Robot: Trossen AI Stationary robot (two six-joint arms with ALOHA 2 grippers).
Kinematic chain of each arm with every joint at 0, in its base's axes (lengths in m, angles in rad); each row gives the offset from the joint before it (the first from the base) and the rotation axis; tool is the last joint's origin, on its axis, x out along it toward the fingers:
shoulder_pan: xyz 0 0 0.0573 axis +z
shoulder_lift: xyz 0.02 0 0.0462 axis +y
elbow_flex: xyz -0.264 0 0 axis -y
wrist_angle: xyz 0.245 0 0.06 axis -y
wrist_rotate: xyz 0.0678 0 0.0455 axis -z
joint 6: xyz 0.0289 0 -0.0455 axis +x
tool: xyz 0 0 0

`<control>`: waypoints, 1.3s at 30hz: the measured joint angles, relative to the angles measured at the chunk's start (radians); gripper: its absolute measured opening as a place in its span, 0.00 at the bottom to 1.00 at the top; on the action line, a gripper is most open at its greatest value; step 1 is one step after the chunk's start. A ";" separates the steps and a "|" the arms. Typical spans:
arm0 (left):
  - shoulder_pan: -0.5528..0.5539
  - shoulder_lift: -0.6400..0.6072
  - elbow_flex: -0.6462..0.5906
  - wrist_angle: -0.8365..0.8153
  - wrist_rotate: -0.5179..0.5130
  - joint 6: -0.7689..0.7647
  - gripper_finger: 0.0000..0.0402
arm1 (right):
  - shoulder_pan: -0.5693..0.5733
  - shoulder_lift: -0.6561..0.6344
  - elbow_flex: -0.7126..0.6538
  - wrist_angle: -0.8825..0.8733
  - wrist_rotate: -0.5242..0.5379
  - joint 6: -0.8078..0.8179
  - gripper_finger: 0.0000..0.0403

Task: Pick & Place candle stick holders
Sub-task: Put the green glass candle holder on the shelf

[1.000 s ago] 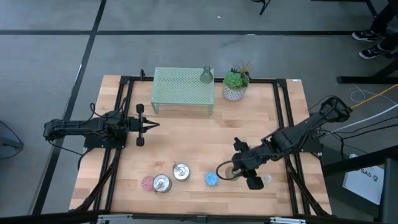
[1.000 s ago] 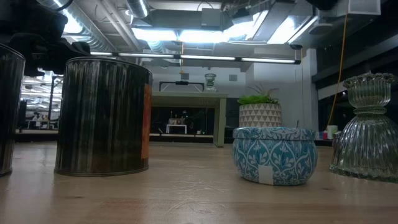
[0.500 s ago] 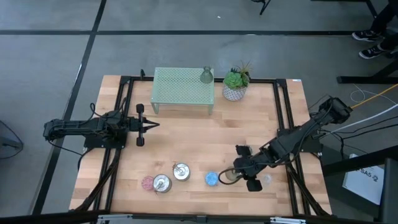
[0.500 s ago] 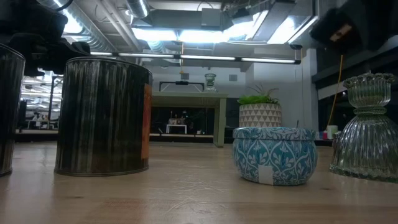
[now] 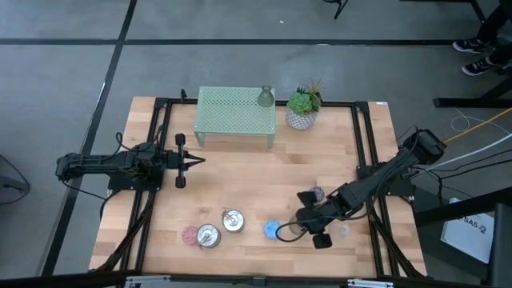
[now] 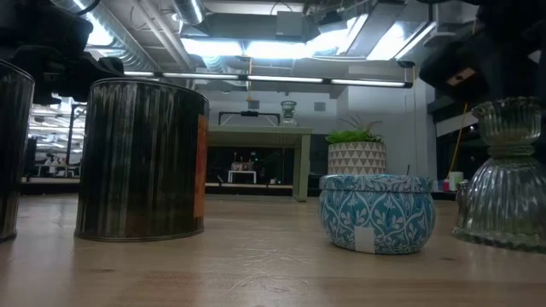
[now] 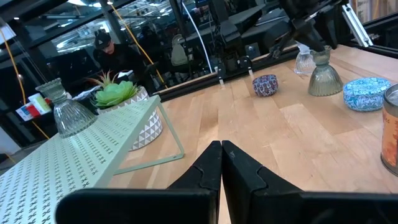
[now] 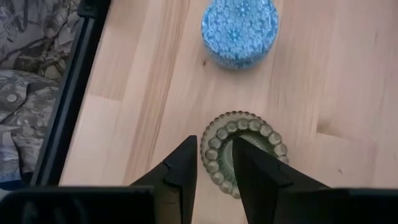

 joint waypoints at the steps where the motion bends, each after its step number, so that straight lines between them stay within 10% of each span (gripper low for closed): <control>1: 0.000 0.000 0.000 0.000 0.000 0.000 0.01 | 0.000 0.002 0.000 0.000 0.001 0.000 0.26; 39: 0.000 0.000 0.000 0.002 -0.001 0.000 0.02 | -0.023 -0.002 0.149 -0.179 -0.076 -0.025 0.09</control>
